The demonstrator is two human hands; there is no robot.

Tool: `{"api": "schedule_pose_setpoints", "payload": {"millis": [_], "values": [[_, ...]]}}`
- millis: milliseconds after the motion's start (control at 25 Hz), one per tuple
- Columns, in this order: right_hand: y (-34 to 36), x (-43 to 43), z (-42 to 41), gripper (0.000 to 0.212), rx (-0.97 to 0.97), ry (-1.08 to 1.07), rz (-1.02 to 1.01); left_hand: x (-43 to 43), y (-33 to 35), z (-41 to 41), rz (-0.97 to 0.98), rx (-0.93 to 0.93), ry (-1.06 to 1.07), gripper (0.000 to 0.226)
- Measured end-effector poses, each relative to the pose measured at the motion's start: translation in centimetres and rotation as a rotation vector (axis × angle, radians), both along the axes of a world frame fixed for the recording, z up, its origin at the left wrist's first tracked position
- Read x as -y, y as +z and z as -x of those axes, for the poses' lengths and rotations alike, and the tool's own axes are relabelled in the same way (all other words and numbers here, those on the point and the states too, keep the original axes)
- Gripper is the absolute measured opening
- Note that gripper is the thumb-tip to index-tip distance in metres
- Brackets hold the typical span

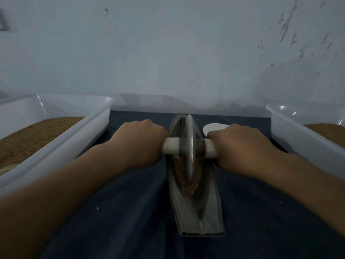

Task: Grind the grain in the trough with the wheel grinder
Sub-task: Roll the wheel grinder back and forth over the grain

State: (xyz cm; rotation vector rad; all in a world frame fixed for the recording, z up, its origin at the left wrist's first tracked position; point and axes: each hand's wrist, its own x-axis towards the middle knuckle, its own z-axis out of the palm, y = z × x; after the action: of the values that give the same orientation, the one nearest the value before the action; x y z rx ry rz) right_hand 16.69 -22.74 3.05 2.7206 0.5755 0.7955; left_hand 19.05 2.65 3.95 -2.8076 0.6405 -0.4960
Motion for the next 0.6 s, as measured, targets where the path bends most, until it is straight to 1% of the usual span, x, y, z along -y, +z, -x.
{"api": "schedule_pose_setpoints", "payload": {"millis": [40,80,120,160,200,240,280,400,480,520,560,600], "values": [[0.1,0.2,1.2,0.032,0.092,0.029,0.016,-0.5,-0.2,1.0,0.003,0.049,-0.062,0.012],[0.2,0.3,2.1,0.034,0.130,0.050,0.008,-0.9,-0.5,1.4,0.001,0.132,-0.117,0.013],[-0.1,0.5,2.3,0.037,0.116,0.055,-0.010,-1.0,-0.5,1.4,-0.003,0.197,-0.143,0.014],[-0.3,0.5,2.1,0.039,0.084,0.032,-0.022,-0.8,-0.4,1.0,-0.016,0.207,-0.130,0.013],[-0.4,0.1,1.4,0.038,0.054,-0.026,-0.017,-0.4,-0.4,0.2,-0.006,0.167,-0.082,0.011],[-0.3,-0.4,0.2,0.033,0.038,-0.088,0.003,0.1,-0.5,-0.9,0.029,0.093,-0.004,0.009],[0.1,-1.1,-1.4,0.026,0.022,-0.125,-0.022,0.6,-0.6,-2.1,0.061,0.038,0.054,0.009],[1.4,-2.5,-4.0,0.015,-0.048,-0.203,-0.077,1.6,-0.1,-3.8,0.115,0.012,0.122,0.013],[1.4,-2.0,-2.9,0.015,-0.104,-0.181,-0.057,1.1,-0.1,-2.7,0.095,-0.030,0.099,0.015],[1.1,-1.3,-1.7,0.018,-0.096,-0.137,-0.032,0.5,-0.2,-1.7,0.078,-0.051,0.065,0.014],[0.7,-0.7,-0.2,0.025,-0.039,-0.078,0.006,-0.2,-0.5,-0.5,0.055,-0.030,0.012,0.012],[0.3,-0.3,1.3,0.030,0.034,-0.031,0.037,-1.0,-0.8,0.7,0.037,0.034,-0.054,0.011]]}}
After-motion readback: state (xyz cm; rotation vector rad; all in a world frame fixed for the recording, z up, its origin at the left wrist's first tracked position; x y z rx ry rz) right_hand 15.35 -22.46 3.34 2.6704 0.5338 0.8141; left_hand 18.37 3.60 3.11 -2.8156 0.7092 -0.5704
